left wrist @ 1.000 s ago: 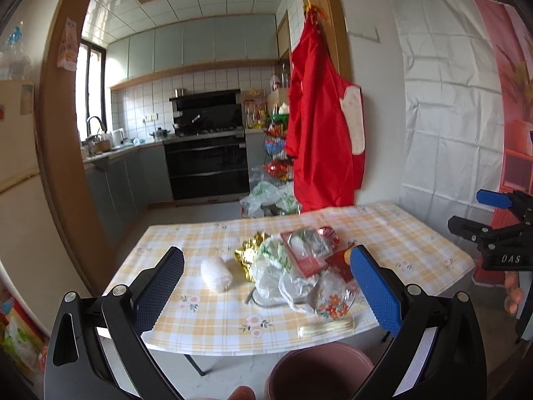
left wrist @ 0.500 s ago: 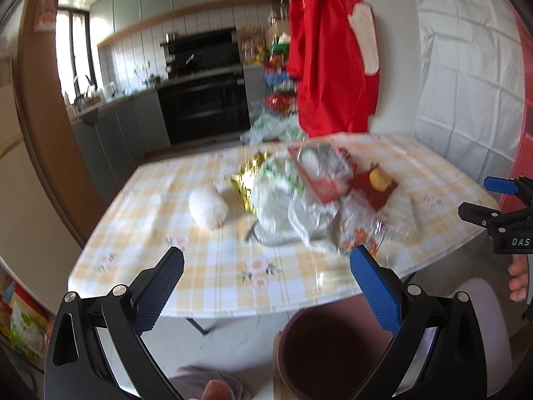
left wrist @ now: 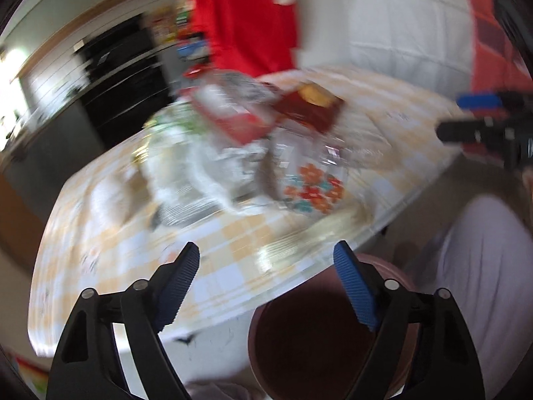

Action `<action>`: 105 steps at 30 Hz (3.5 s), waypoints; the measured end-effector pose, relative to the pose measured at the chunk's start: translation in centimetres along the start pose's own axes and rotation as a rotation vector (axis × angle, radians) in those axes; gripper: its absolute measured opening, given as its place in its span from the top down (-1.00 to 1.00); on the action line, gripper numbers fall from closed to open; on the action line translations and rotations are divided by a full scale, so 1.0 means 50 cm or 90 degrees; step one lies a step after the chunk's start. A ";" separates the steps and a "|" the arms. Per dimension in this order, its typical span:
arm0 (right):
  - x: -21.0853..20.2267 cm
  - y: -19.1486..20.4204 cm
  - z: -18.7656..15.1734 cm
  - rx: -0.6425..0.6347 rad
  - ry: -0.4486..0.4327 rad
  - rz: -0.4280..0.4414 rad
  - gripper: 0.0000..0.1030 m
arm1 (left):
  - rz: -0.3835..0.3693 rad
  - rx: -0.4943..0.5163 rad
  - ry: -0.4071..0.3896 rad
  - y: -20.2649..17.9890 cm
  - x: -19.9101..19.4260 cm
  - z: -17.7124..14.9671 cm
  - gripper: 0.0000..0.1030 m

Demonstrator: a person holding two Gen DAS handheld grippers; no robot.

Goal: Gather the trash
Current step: 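Reach into the trash pile and grasp the cream plastic item with the left tool, then grasp the red snack packet with the right tool while the left tool holds the cream item, then carry the red packet over the pink bin and open the right tool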

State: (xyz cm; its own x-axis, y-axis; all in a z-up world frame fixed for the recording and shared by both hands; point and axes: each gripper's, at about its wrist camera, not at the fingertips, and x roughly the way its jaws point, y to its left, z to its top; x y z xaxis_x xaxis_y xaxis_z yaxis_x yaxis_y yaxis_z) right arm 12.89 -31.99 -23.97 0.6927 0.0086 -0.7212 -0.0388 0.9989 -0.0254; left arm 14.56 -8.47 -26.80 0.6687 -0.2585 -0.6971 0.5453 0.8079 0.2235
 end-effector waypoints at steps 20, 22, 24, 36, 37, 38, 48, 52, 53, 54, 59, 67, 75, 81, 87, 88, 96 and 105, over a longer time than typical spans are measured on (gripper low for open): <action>0.073 -0.057 -0.005 0.039 0.058 0.025 -0.89 | -0.132 0.139 0.035 -0.039 0.124 0.003 0.80; 0.076 -0.055 -0.002 0.035 0.057 0.030 -0.89 | -0.149 0.094 0.018 -0.022 0.107 -0.001 0.81; 0.080 -0.050 0.002 0.029 0.058 0.034 -0.89 | -0.156 0.057 0.004 -0.004 0.091 -0.005 0.81; 0.106 0.012 0.084 -0.067 0.006 0.032 -0.88 | -0.094 -0.338 -0.114 0.162 -0.023 -0.042 0.82; 0.114 0.022 0.098 -0.080 0.000 0.032 -0.88 | -0.103 -0.371 -0.124 0.170 -0.030 -0.050 0.82; 0.127 0.036 0.118 -0.097 -0.007 0.031 -0.87 | -0.104 -0.384 -0.130 0.169 -0.034 -0.054 0.82; 0.294 0.152 0.217 -0.198 0.031 -0.087 -0.85 | -0.089 -0.419 -0.170 0.174 -0.072 -0.069 0.82; 0.322 0.135 0.224 -0.157 0.062 -0.084 -0.42 | -0.091 -0.430 -0.177 0.179 -0.084 -0.086 0.82; 0.319 0.125 0.226 -0.139 0.060 -0.074 -0.26 | -0.090 -0.432 -0.179 0.180 -0.086 -0.088 0.82; 0.318 0.119 0.225 -0.128 0.060 -0.068 -0.02 | -0.090 -0.434 -0.180 0.182 -0.087 -0.090 0.82; 0.279 0.074 0.229 -0.075 0.031 -0.052 0.50 | -0.093 -0.436 -0.187 0.184 -0.091 -0.090 0.82; 0.181 0.014 0.241 -0.029 -0.070 -0.057 0.88 | -0.090 -0.424 -0.188 0.171 -0.109 -0.082 0.82; 0.069 0.000 0.230 0.003 -0.149 -0.023 0.88 | -0.086 -0.404 -0.202 0.150 -0.154 -0.068 0.82; -0.037 0.018 0.195 0.026 -0.197 0.027 0.88 | -0.072 -0.393 -0.215 0.133 -0.204 -0.068 0.82; -0.122 0.065 0.127 -0.002 -0.216 0.068 0.89 | -0.062 -0.391 -0.210 0.108 -0.247 -0.084 0.82; -0.137 0.073 0.110 -0.004 -0.215 0.077 0.88 | -0.061 -0.391 -0.206 0.103 -0.250 -0.087 0.82; -0.196 0.122 -0.002 -0.027 -0.176 0.105 0.88 | -0.054 -0.416 -0.190 0.076 -0.296 -0.129 0.82; -0.170 0.162 -0.073 -0.062 -0.099 0.144 0.88 | -0.044 -0.413 -0.182 0.064 -0.295 -0.140 0.82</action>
State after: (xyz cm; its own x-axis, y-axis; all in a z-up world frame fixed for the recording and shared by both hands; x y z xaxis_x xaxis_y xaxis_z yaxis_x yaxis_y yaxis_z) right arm 4.05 -24.12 -20.55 0.7608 0.2448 -0.6010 -0.2685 0.9619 0.0520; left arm 2.87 1.64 -20.57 0.7988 -0.3770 -0.4689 0.2398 0.9143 -0.3265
